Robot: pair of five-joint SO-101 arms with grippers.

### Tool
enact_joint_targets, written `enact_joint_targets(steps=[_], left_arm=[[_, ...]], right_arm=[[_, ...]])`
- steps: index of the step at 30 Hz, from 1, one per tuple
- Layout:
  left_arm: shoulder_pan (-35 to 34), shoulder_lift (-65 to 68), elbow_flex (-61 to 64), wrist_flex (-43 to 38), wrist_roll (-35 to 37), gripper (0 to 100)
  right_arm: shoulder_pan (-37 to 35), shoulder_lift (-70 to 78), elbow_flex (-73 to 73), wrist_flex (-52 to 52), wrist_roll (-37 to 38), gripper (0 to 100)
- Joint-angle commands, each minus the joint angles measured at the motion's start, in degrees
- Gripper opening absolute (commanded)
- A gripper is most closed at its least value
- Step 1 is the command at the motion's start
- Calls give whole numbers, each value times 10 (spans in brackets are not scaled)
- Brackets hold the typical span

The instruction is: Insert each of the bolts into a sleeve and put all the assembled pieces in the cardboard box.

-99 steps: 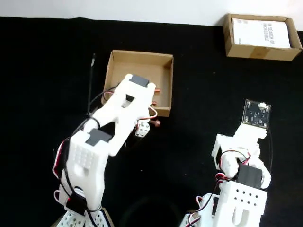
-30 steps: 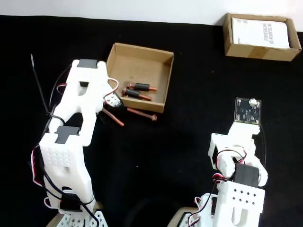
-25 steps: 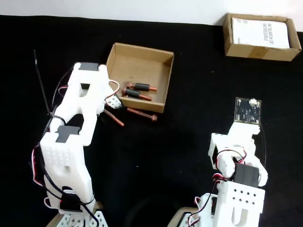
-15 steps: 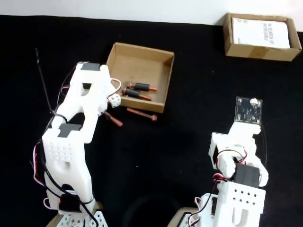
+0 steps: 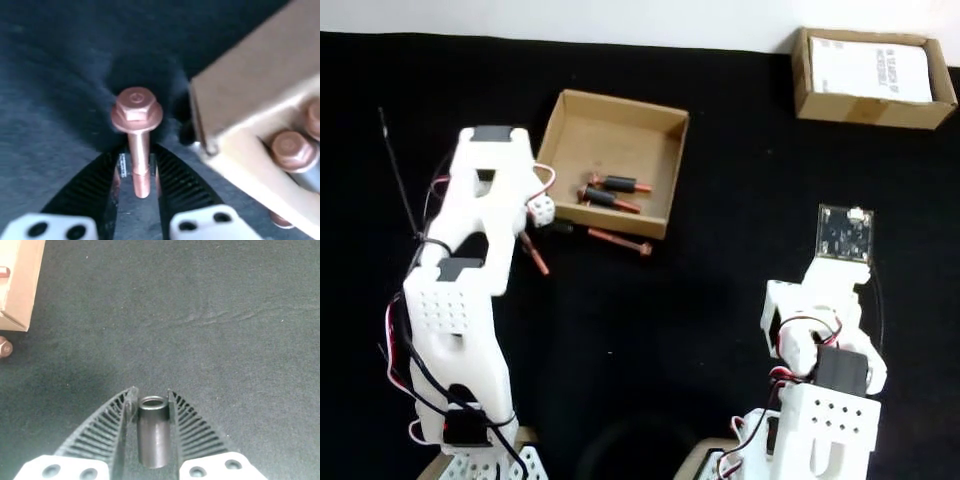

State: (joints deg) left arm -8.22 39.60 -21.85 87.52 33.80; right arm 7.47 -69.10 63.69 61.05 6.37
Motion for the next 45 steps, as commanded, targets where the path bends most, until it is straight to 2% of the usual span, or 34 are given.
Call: enact_joint_targets(steps=[1, 6, 9, 21, 24, 27, 35, 42, 45], left_arm=[[-15, -6, -39, 8, -1, 62], [-11, -5, -37, 11, -1, 261], [-15, -5, -37, 8, -2, 293], [-39, 83, -53, -12, -1, 232], [-48, 86, -73, -17, -2, 151], [-55, 86, -88, -18, -3, 8], [-54, 81, -92, 3, -3, 8], [-51, 68, -116, 65, -3, 8], [-51, 38, -152, 104, -3, 8]], right_arm=[[-5, -12, -34, -11, 5, 6], [-3, -13, -34, -8, 5, 6], [-2, -14, -34, -8, 5, 6], [-1, -14, -34, -7, 4, 6], [-1, -14, -34, -7, 3, 6], [-1, -14, -34, -8, 3, 6], [-1, -14, -34, -10, 3, 6], [-7, -14, -37, -12, 0, 6], [-36, -15, -73, -7, -50, 6]])
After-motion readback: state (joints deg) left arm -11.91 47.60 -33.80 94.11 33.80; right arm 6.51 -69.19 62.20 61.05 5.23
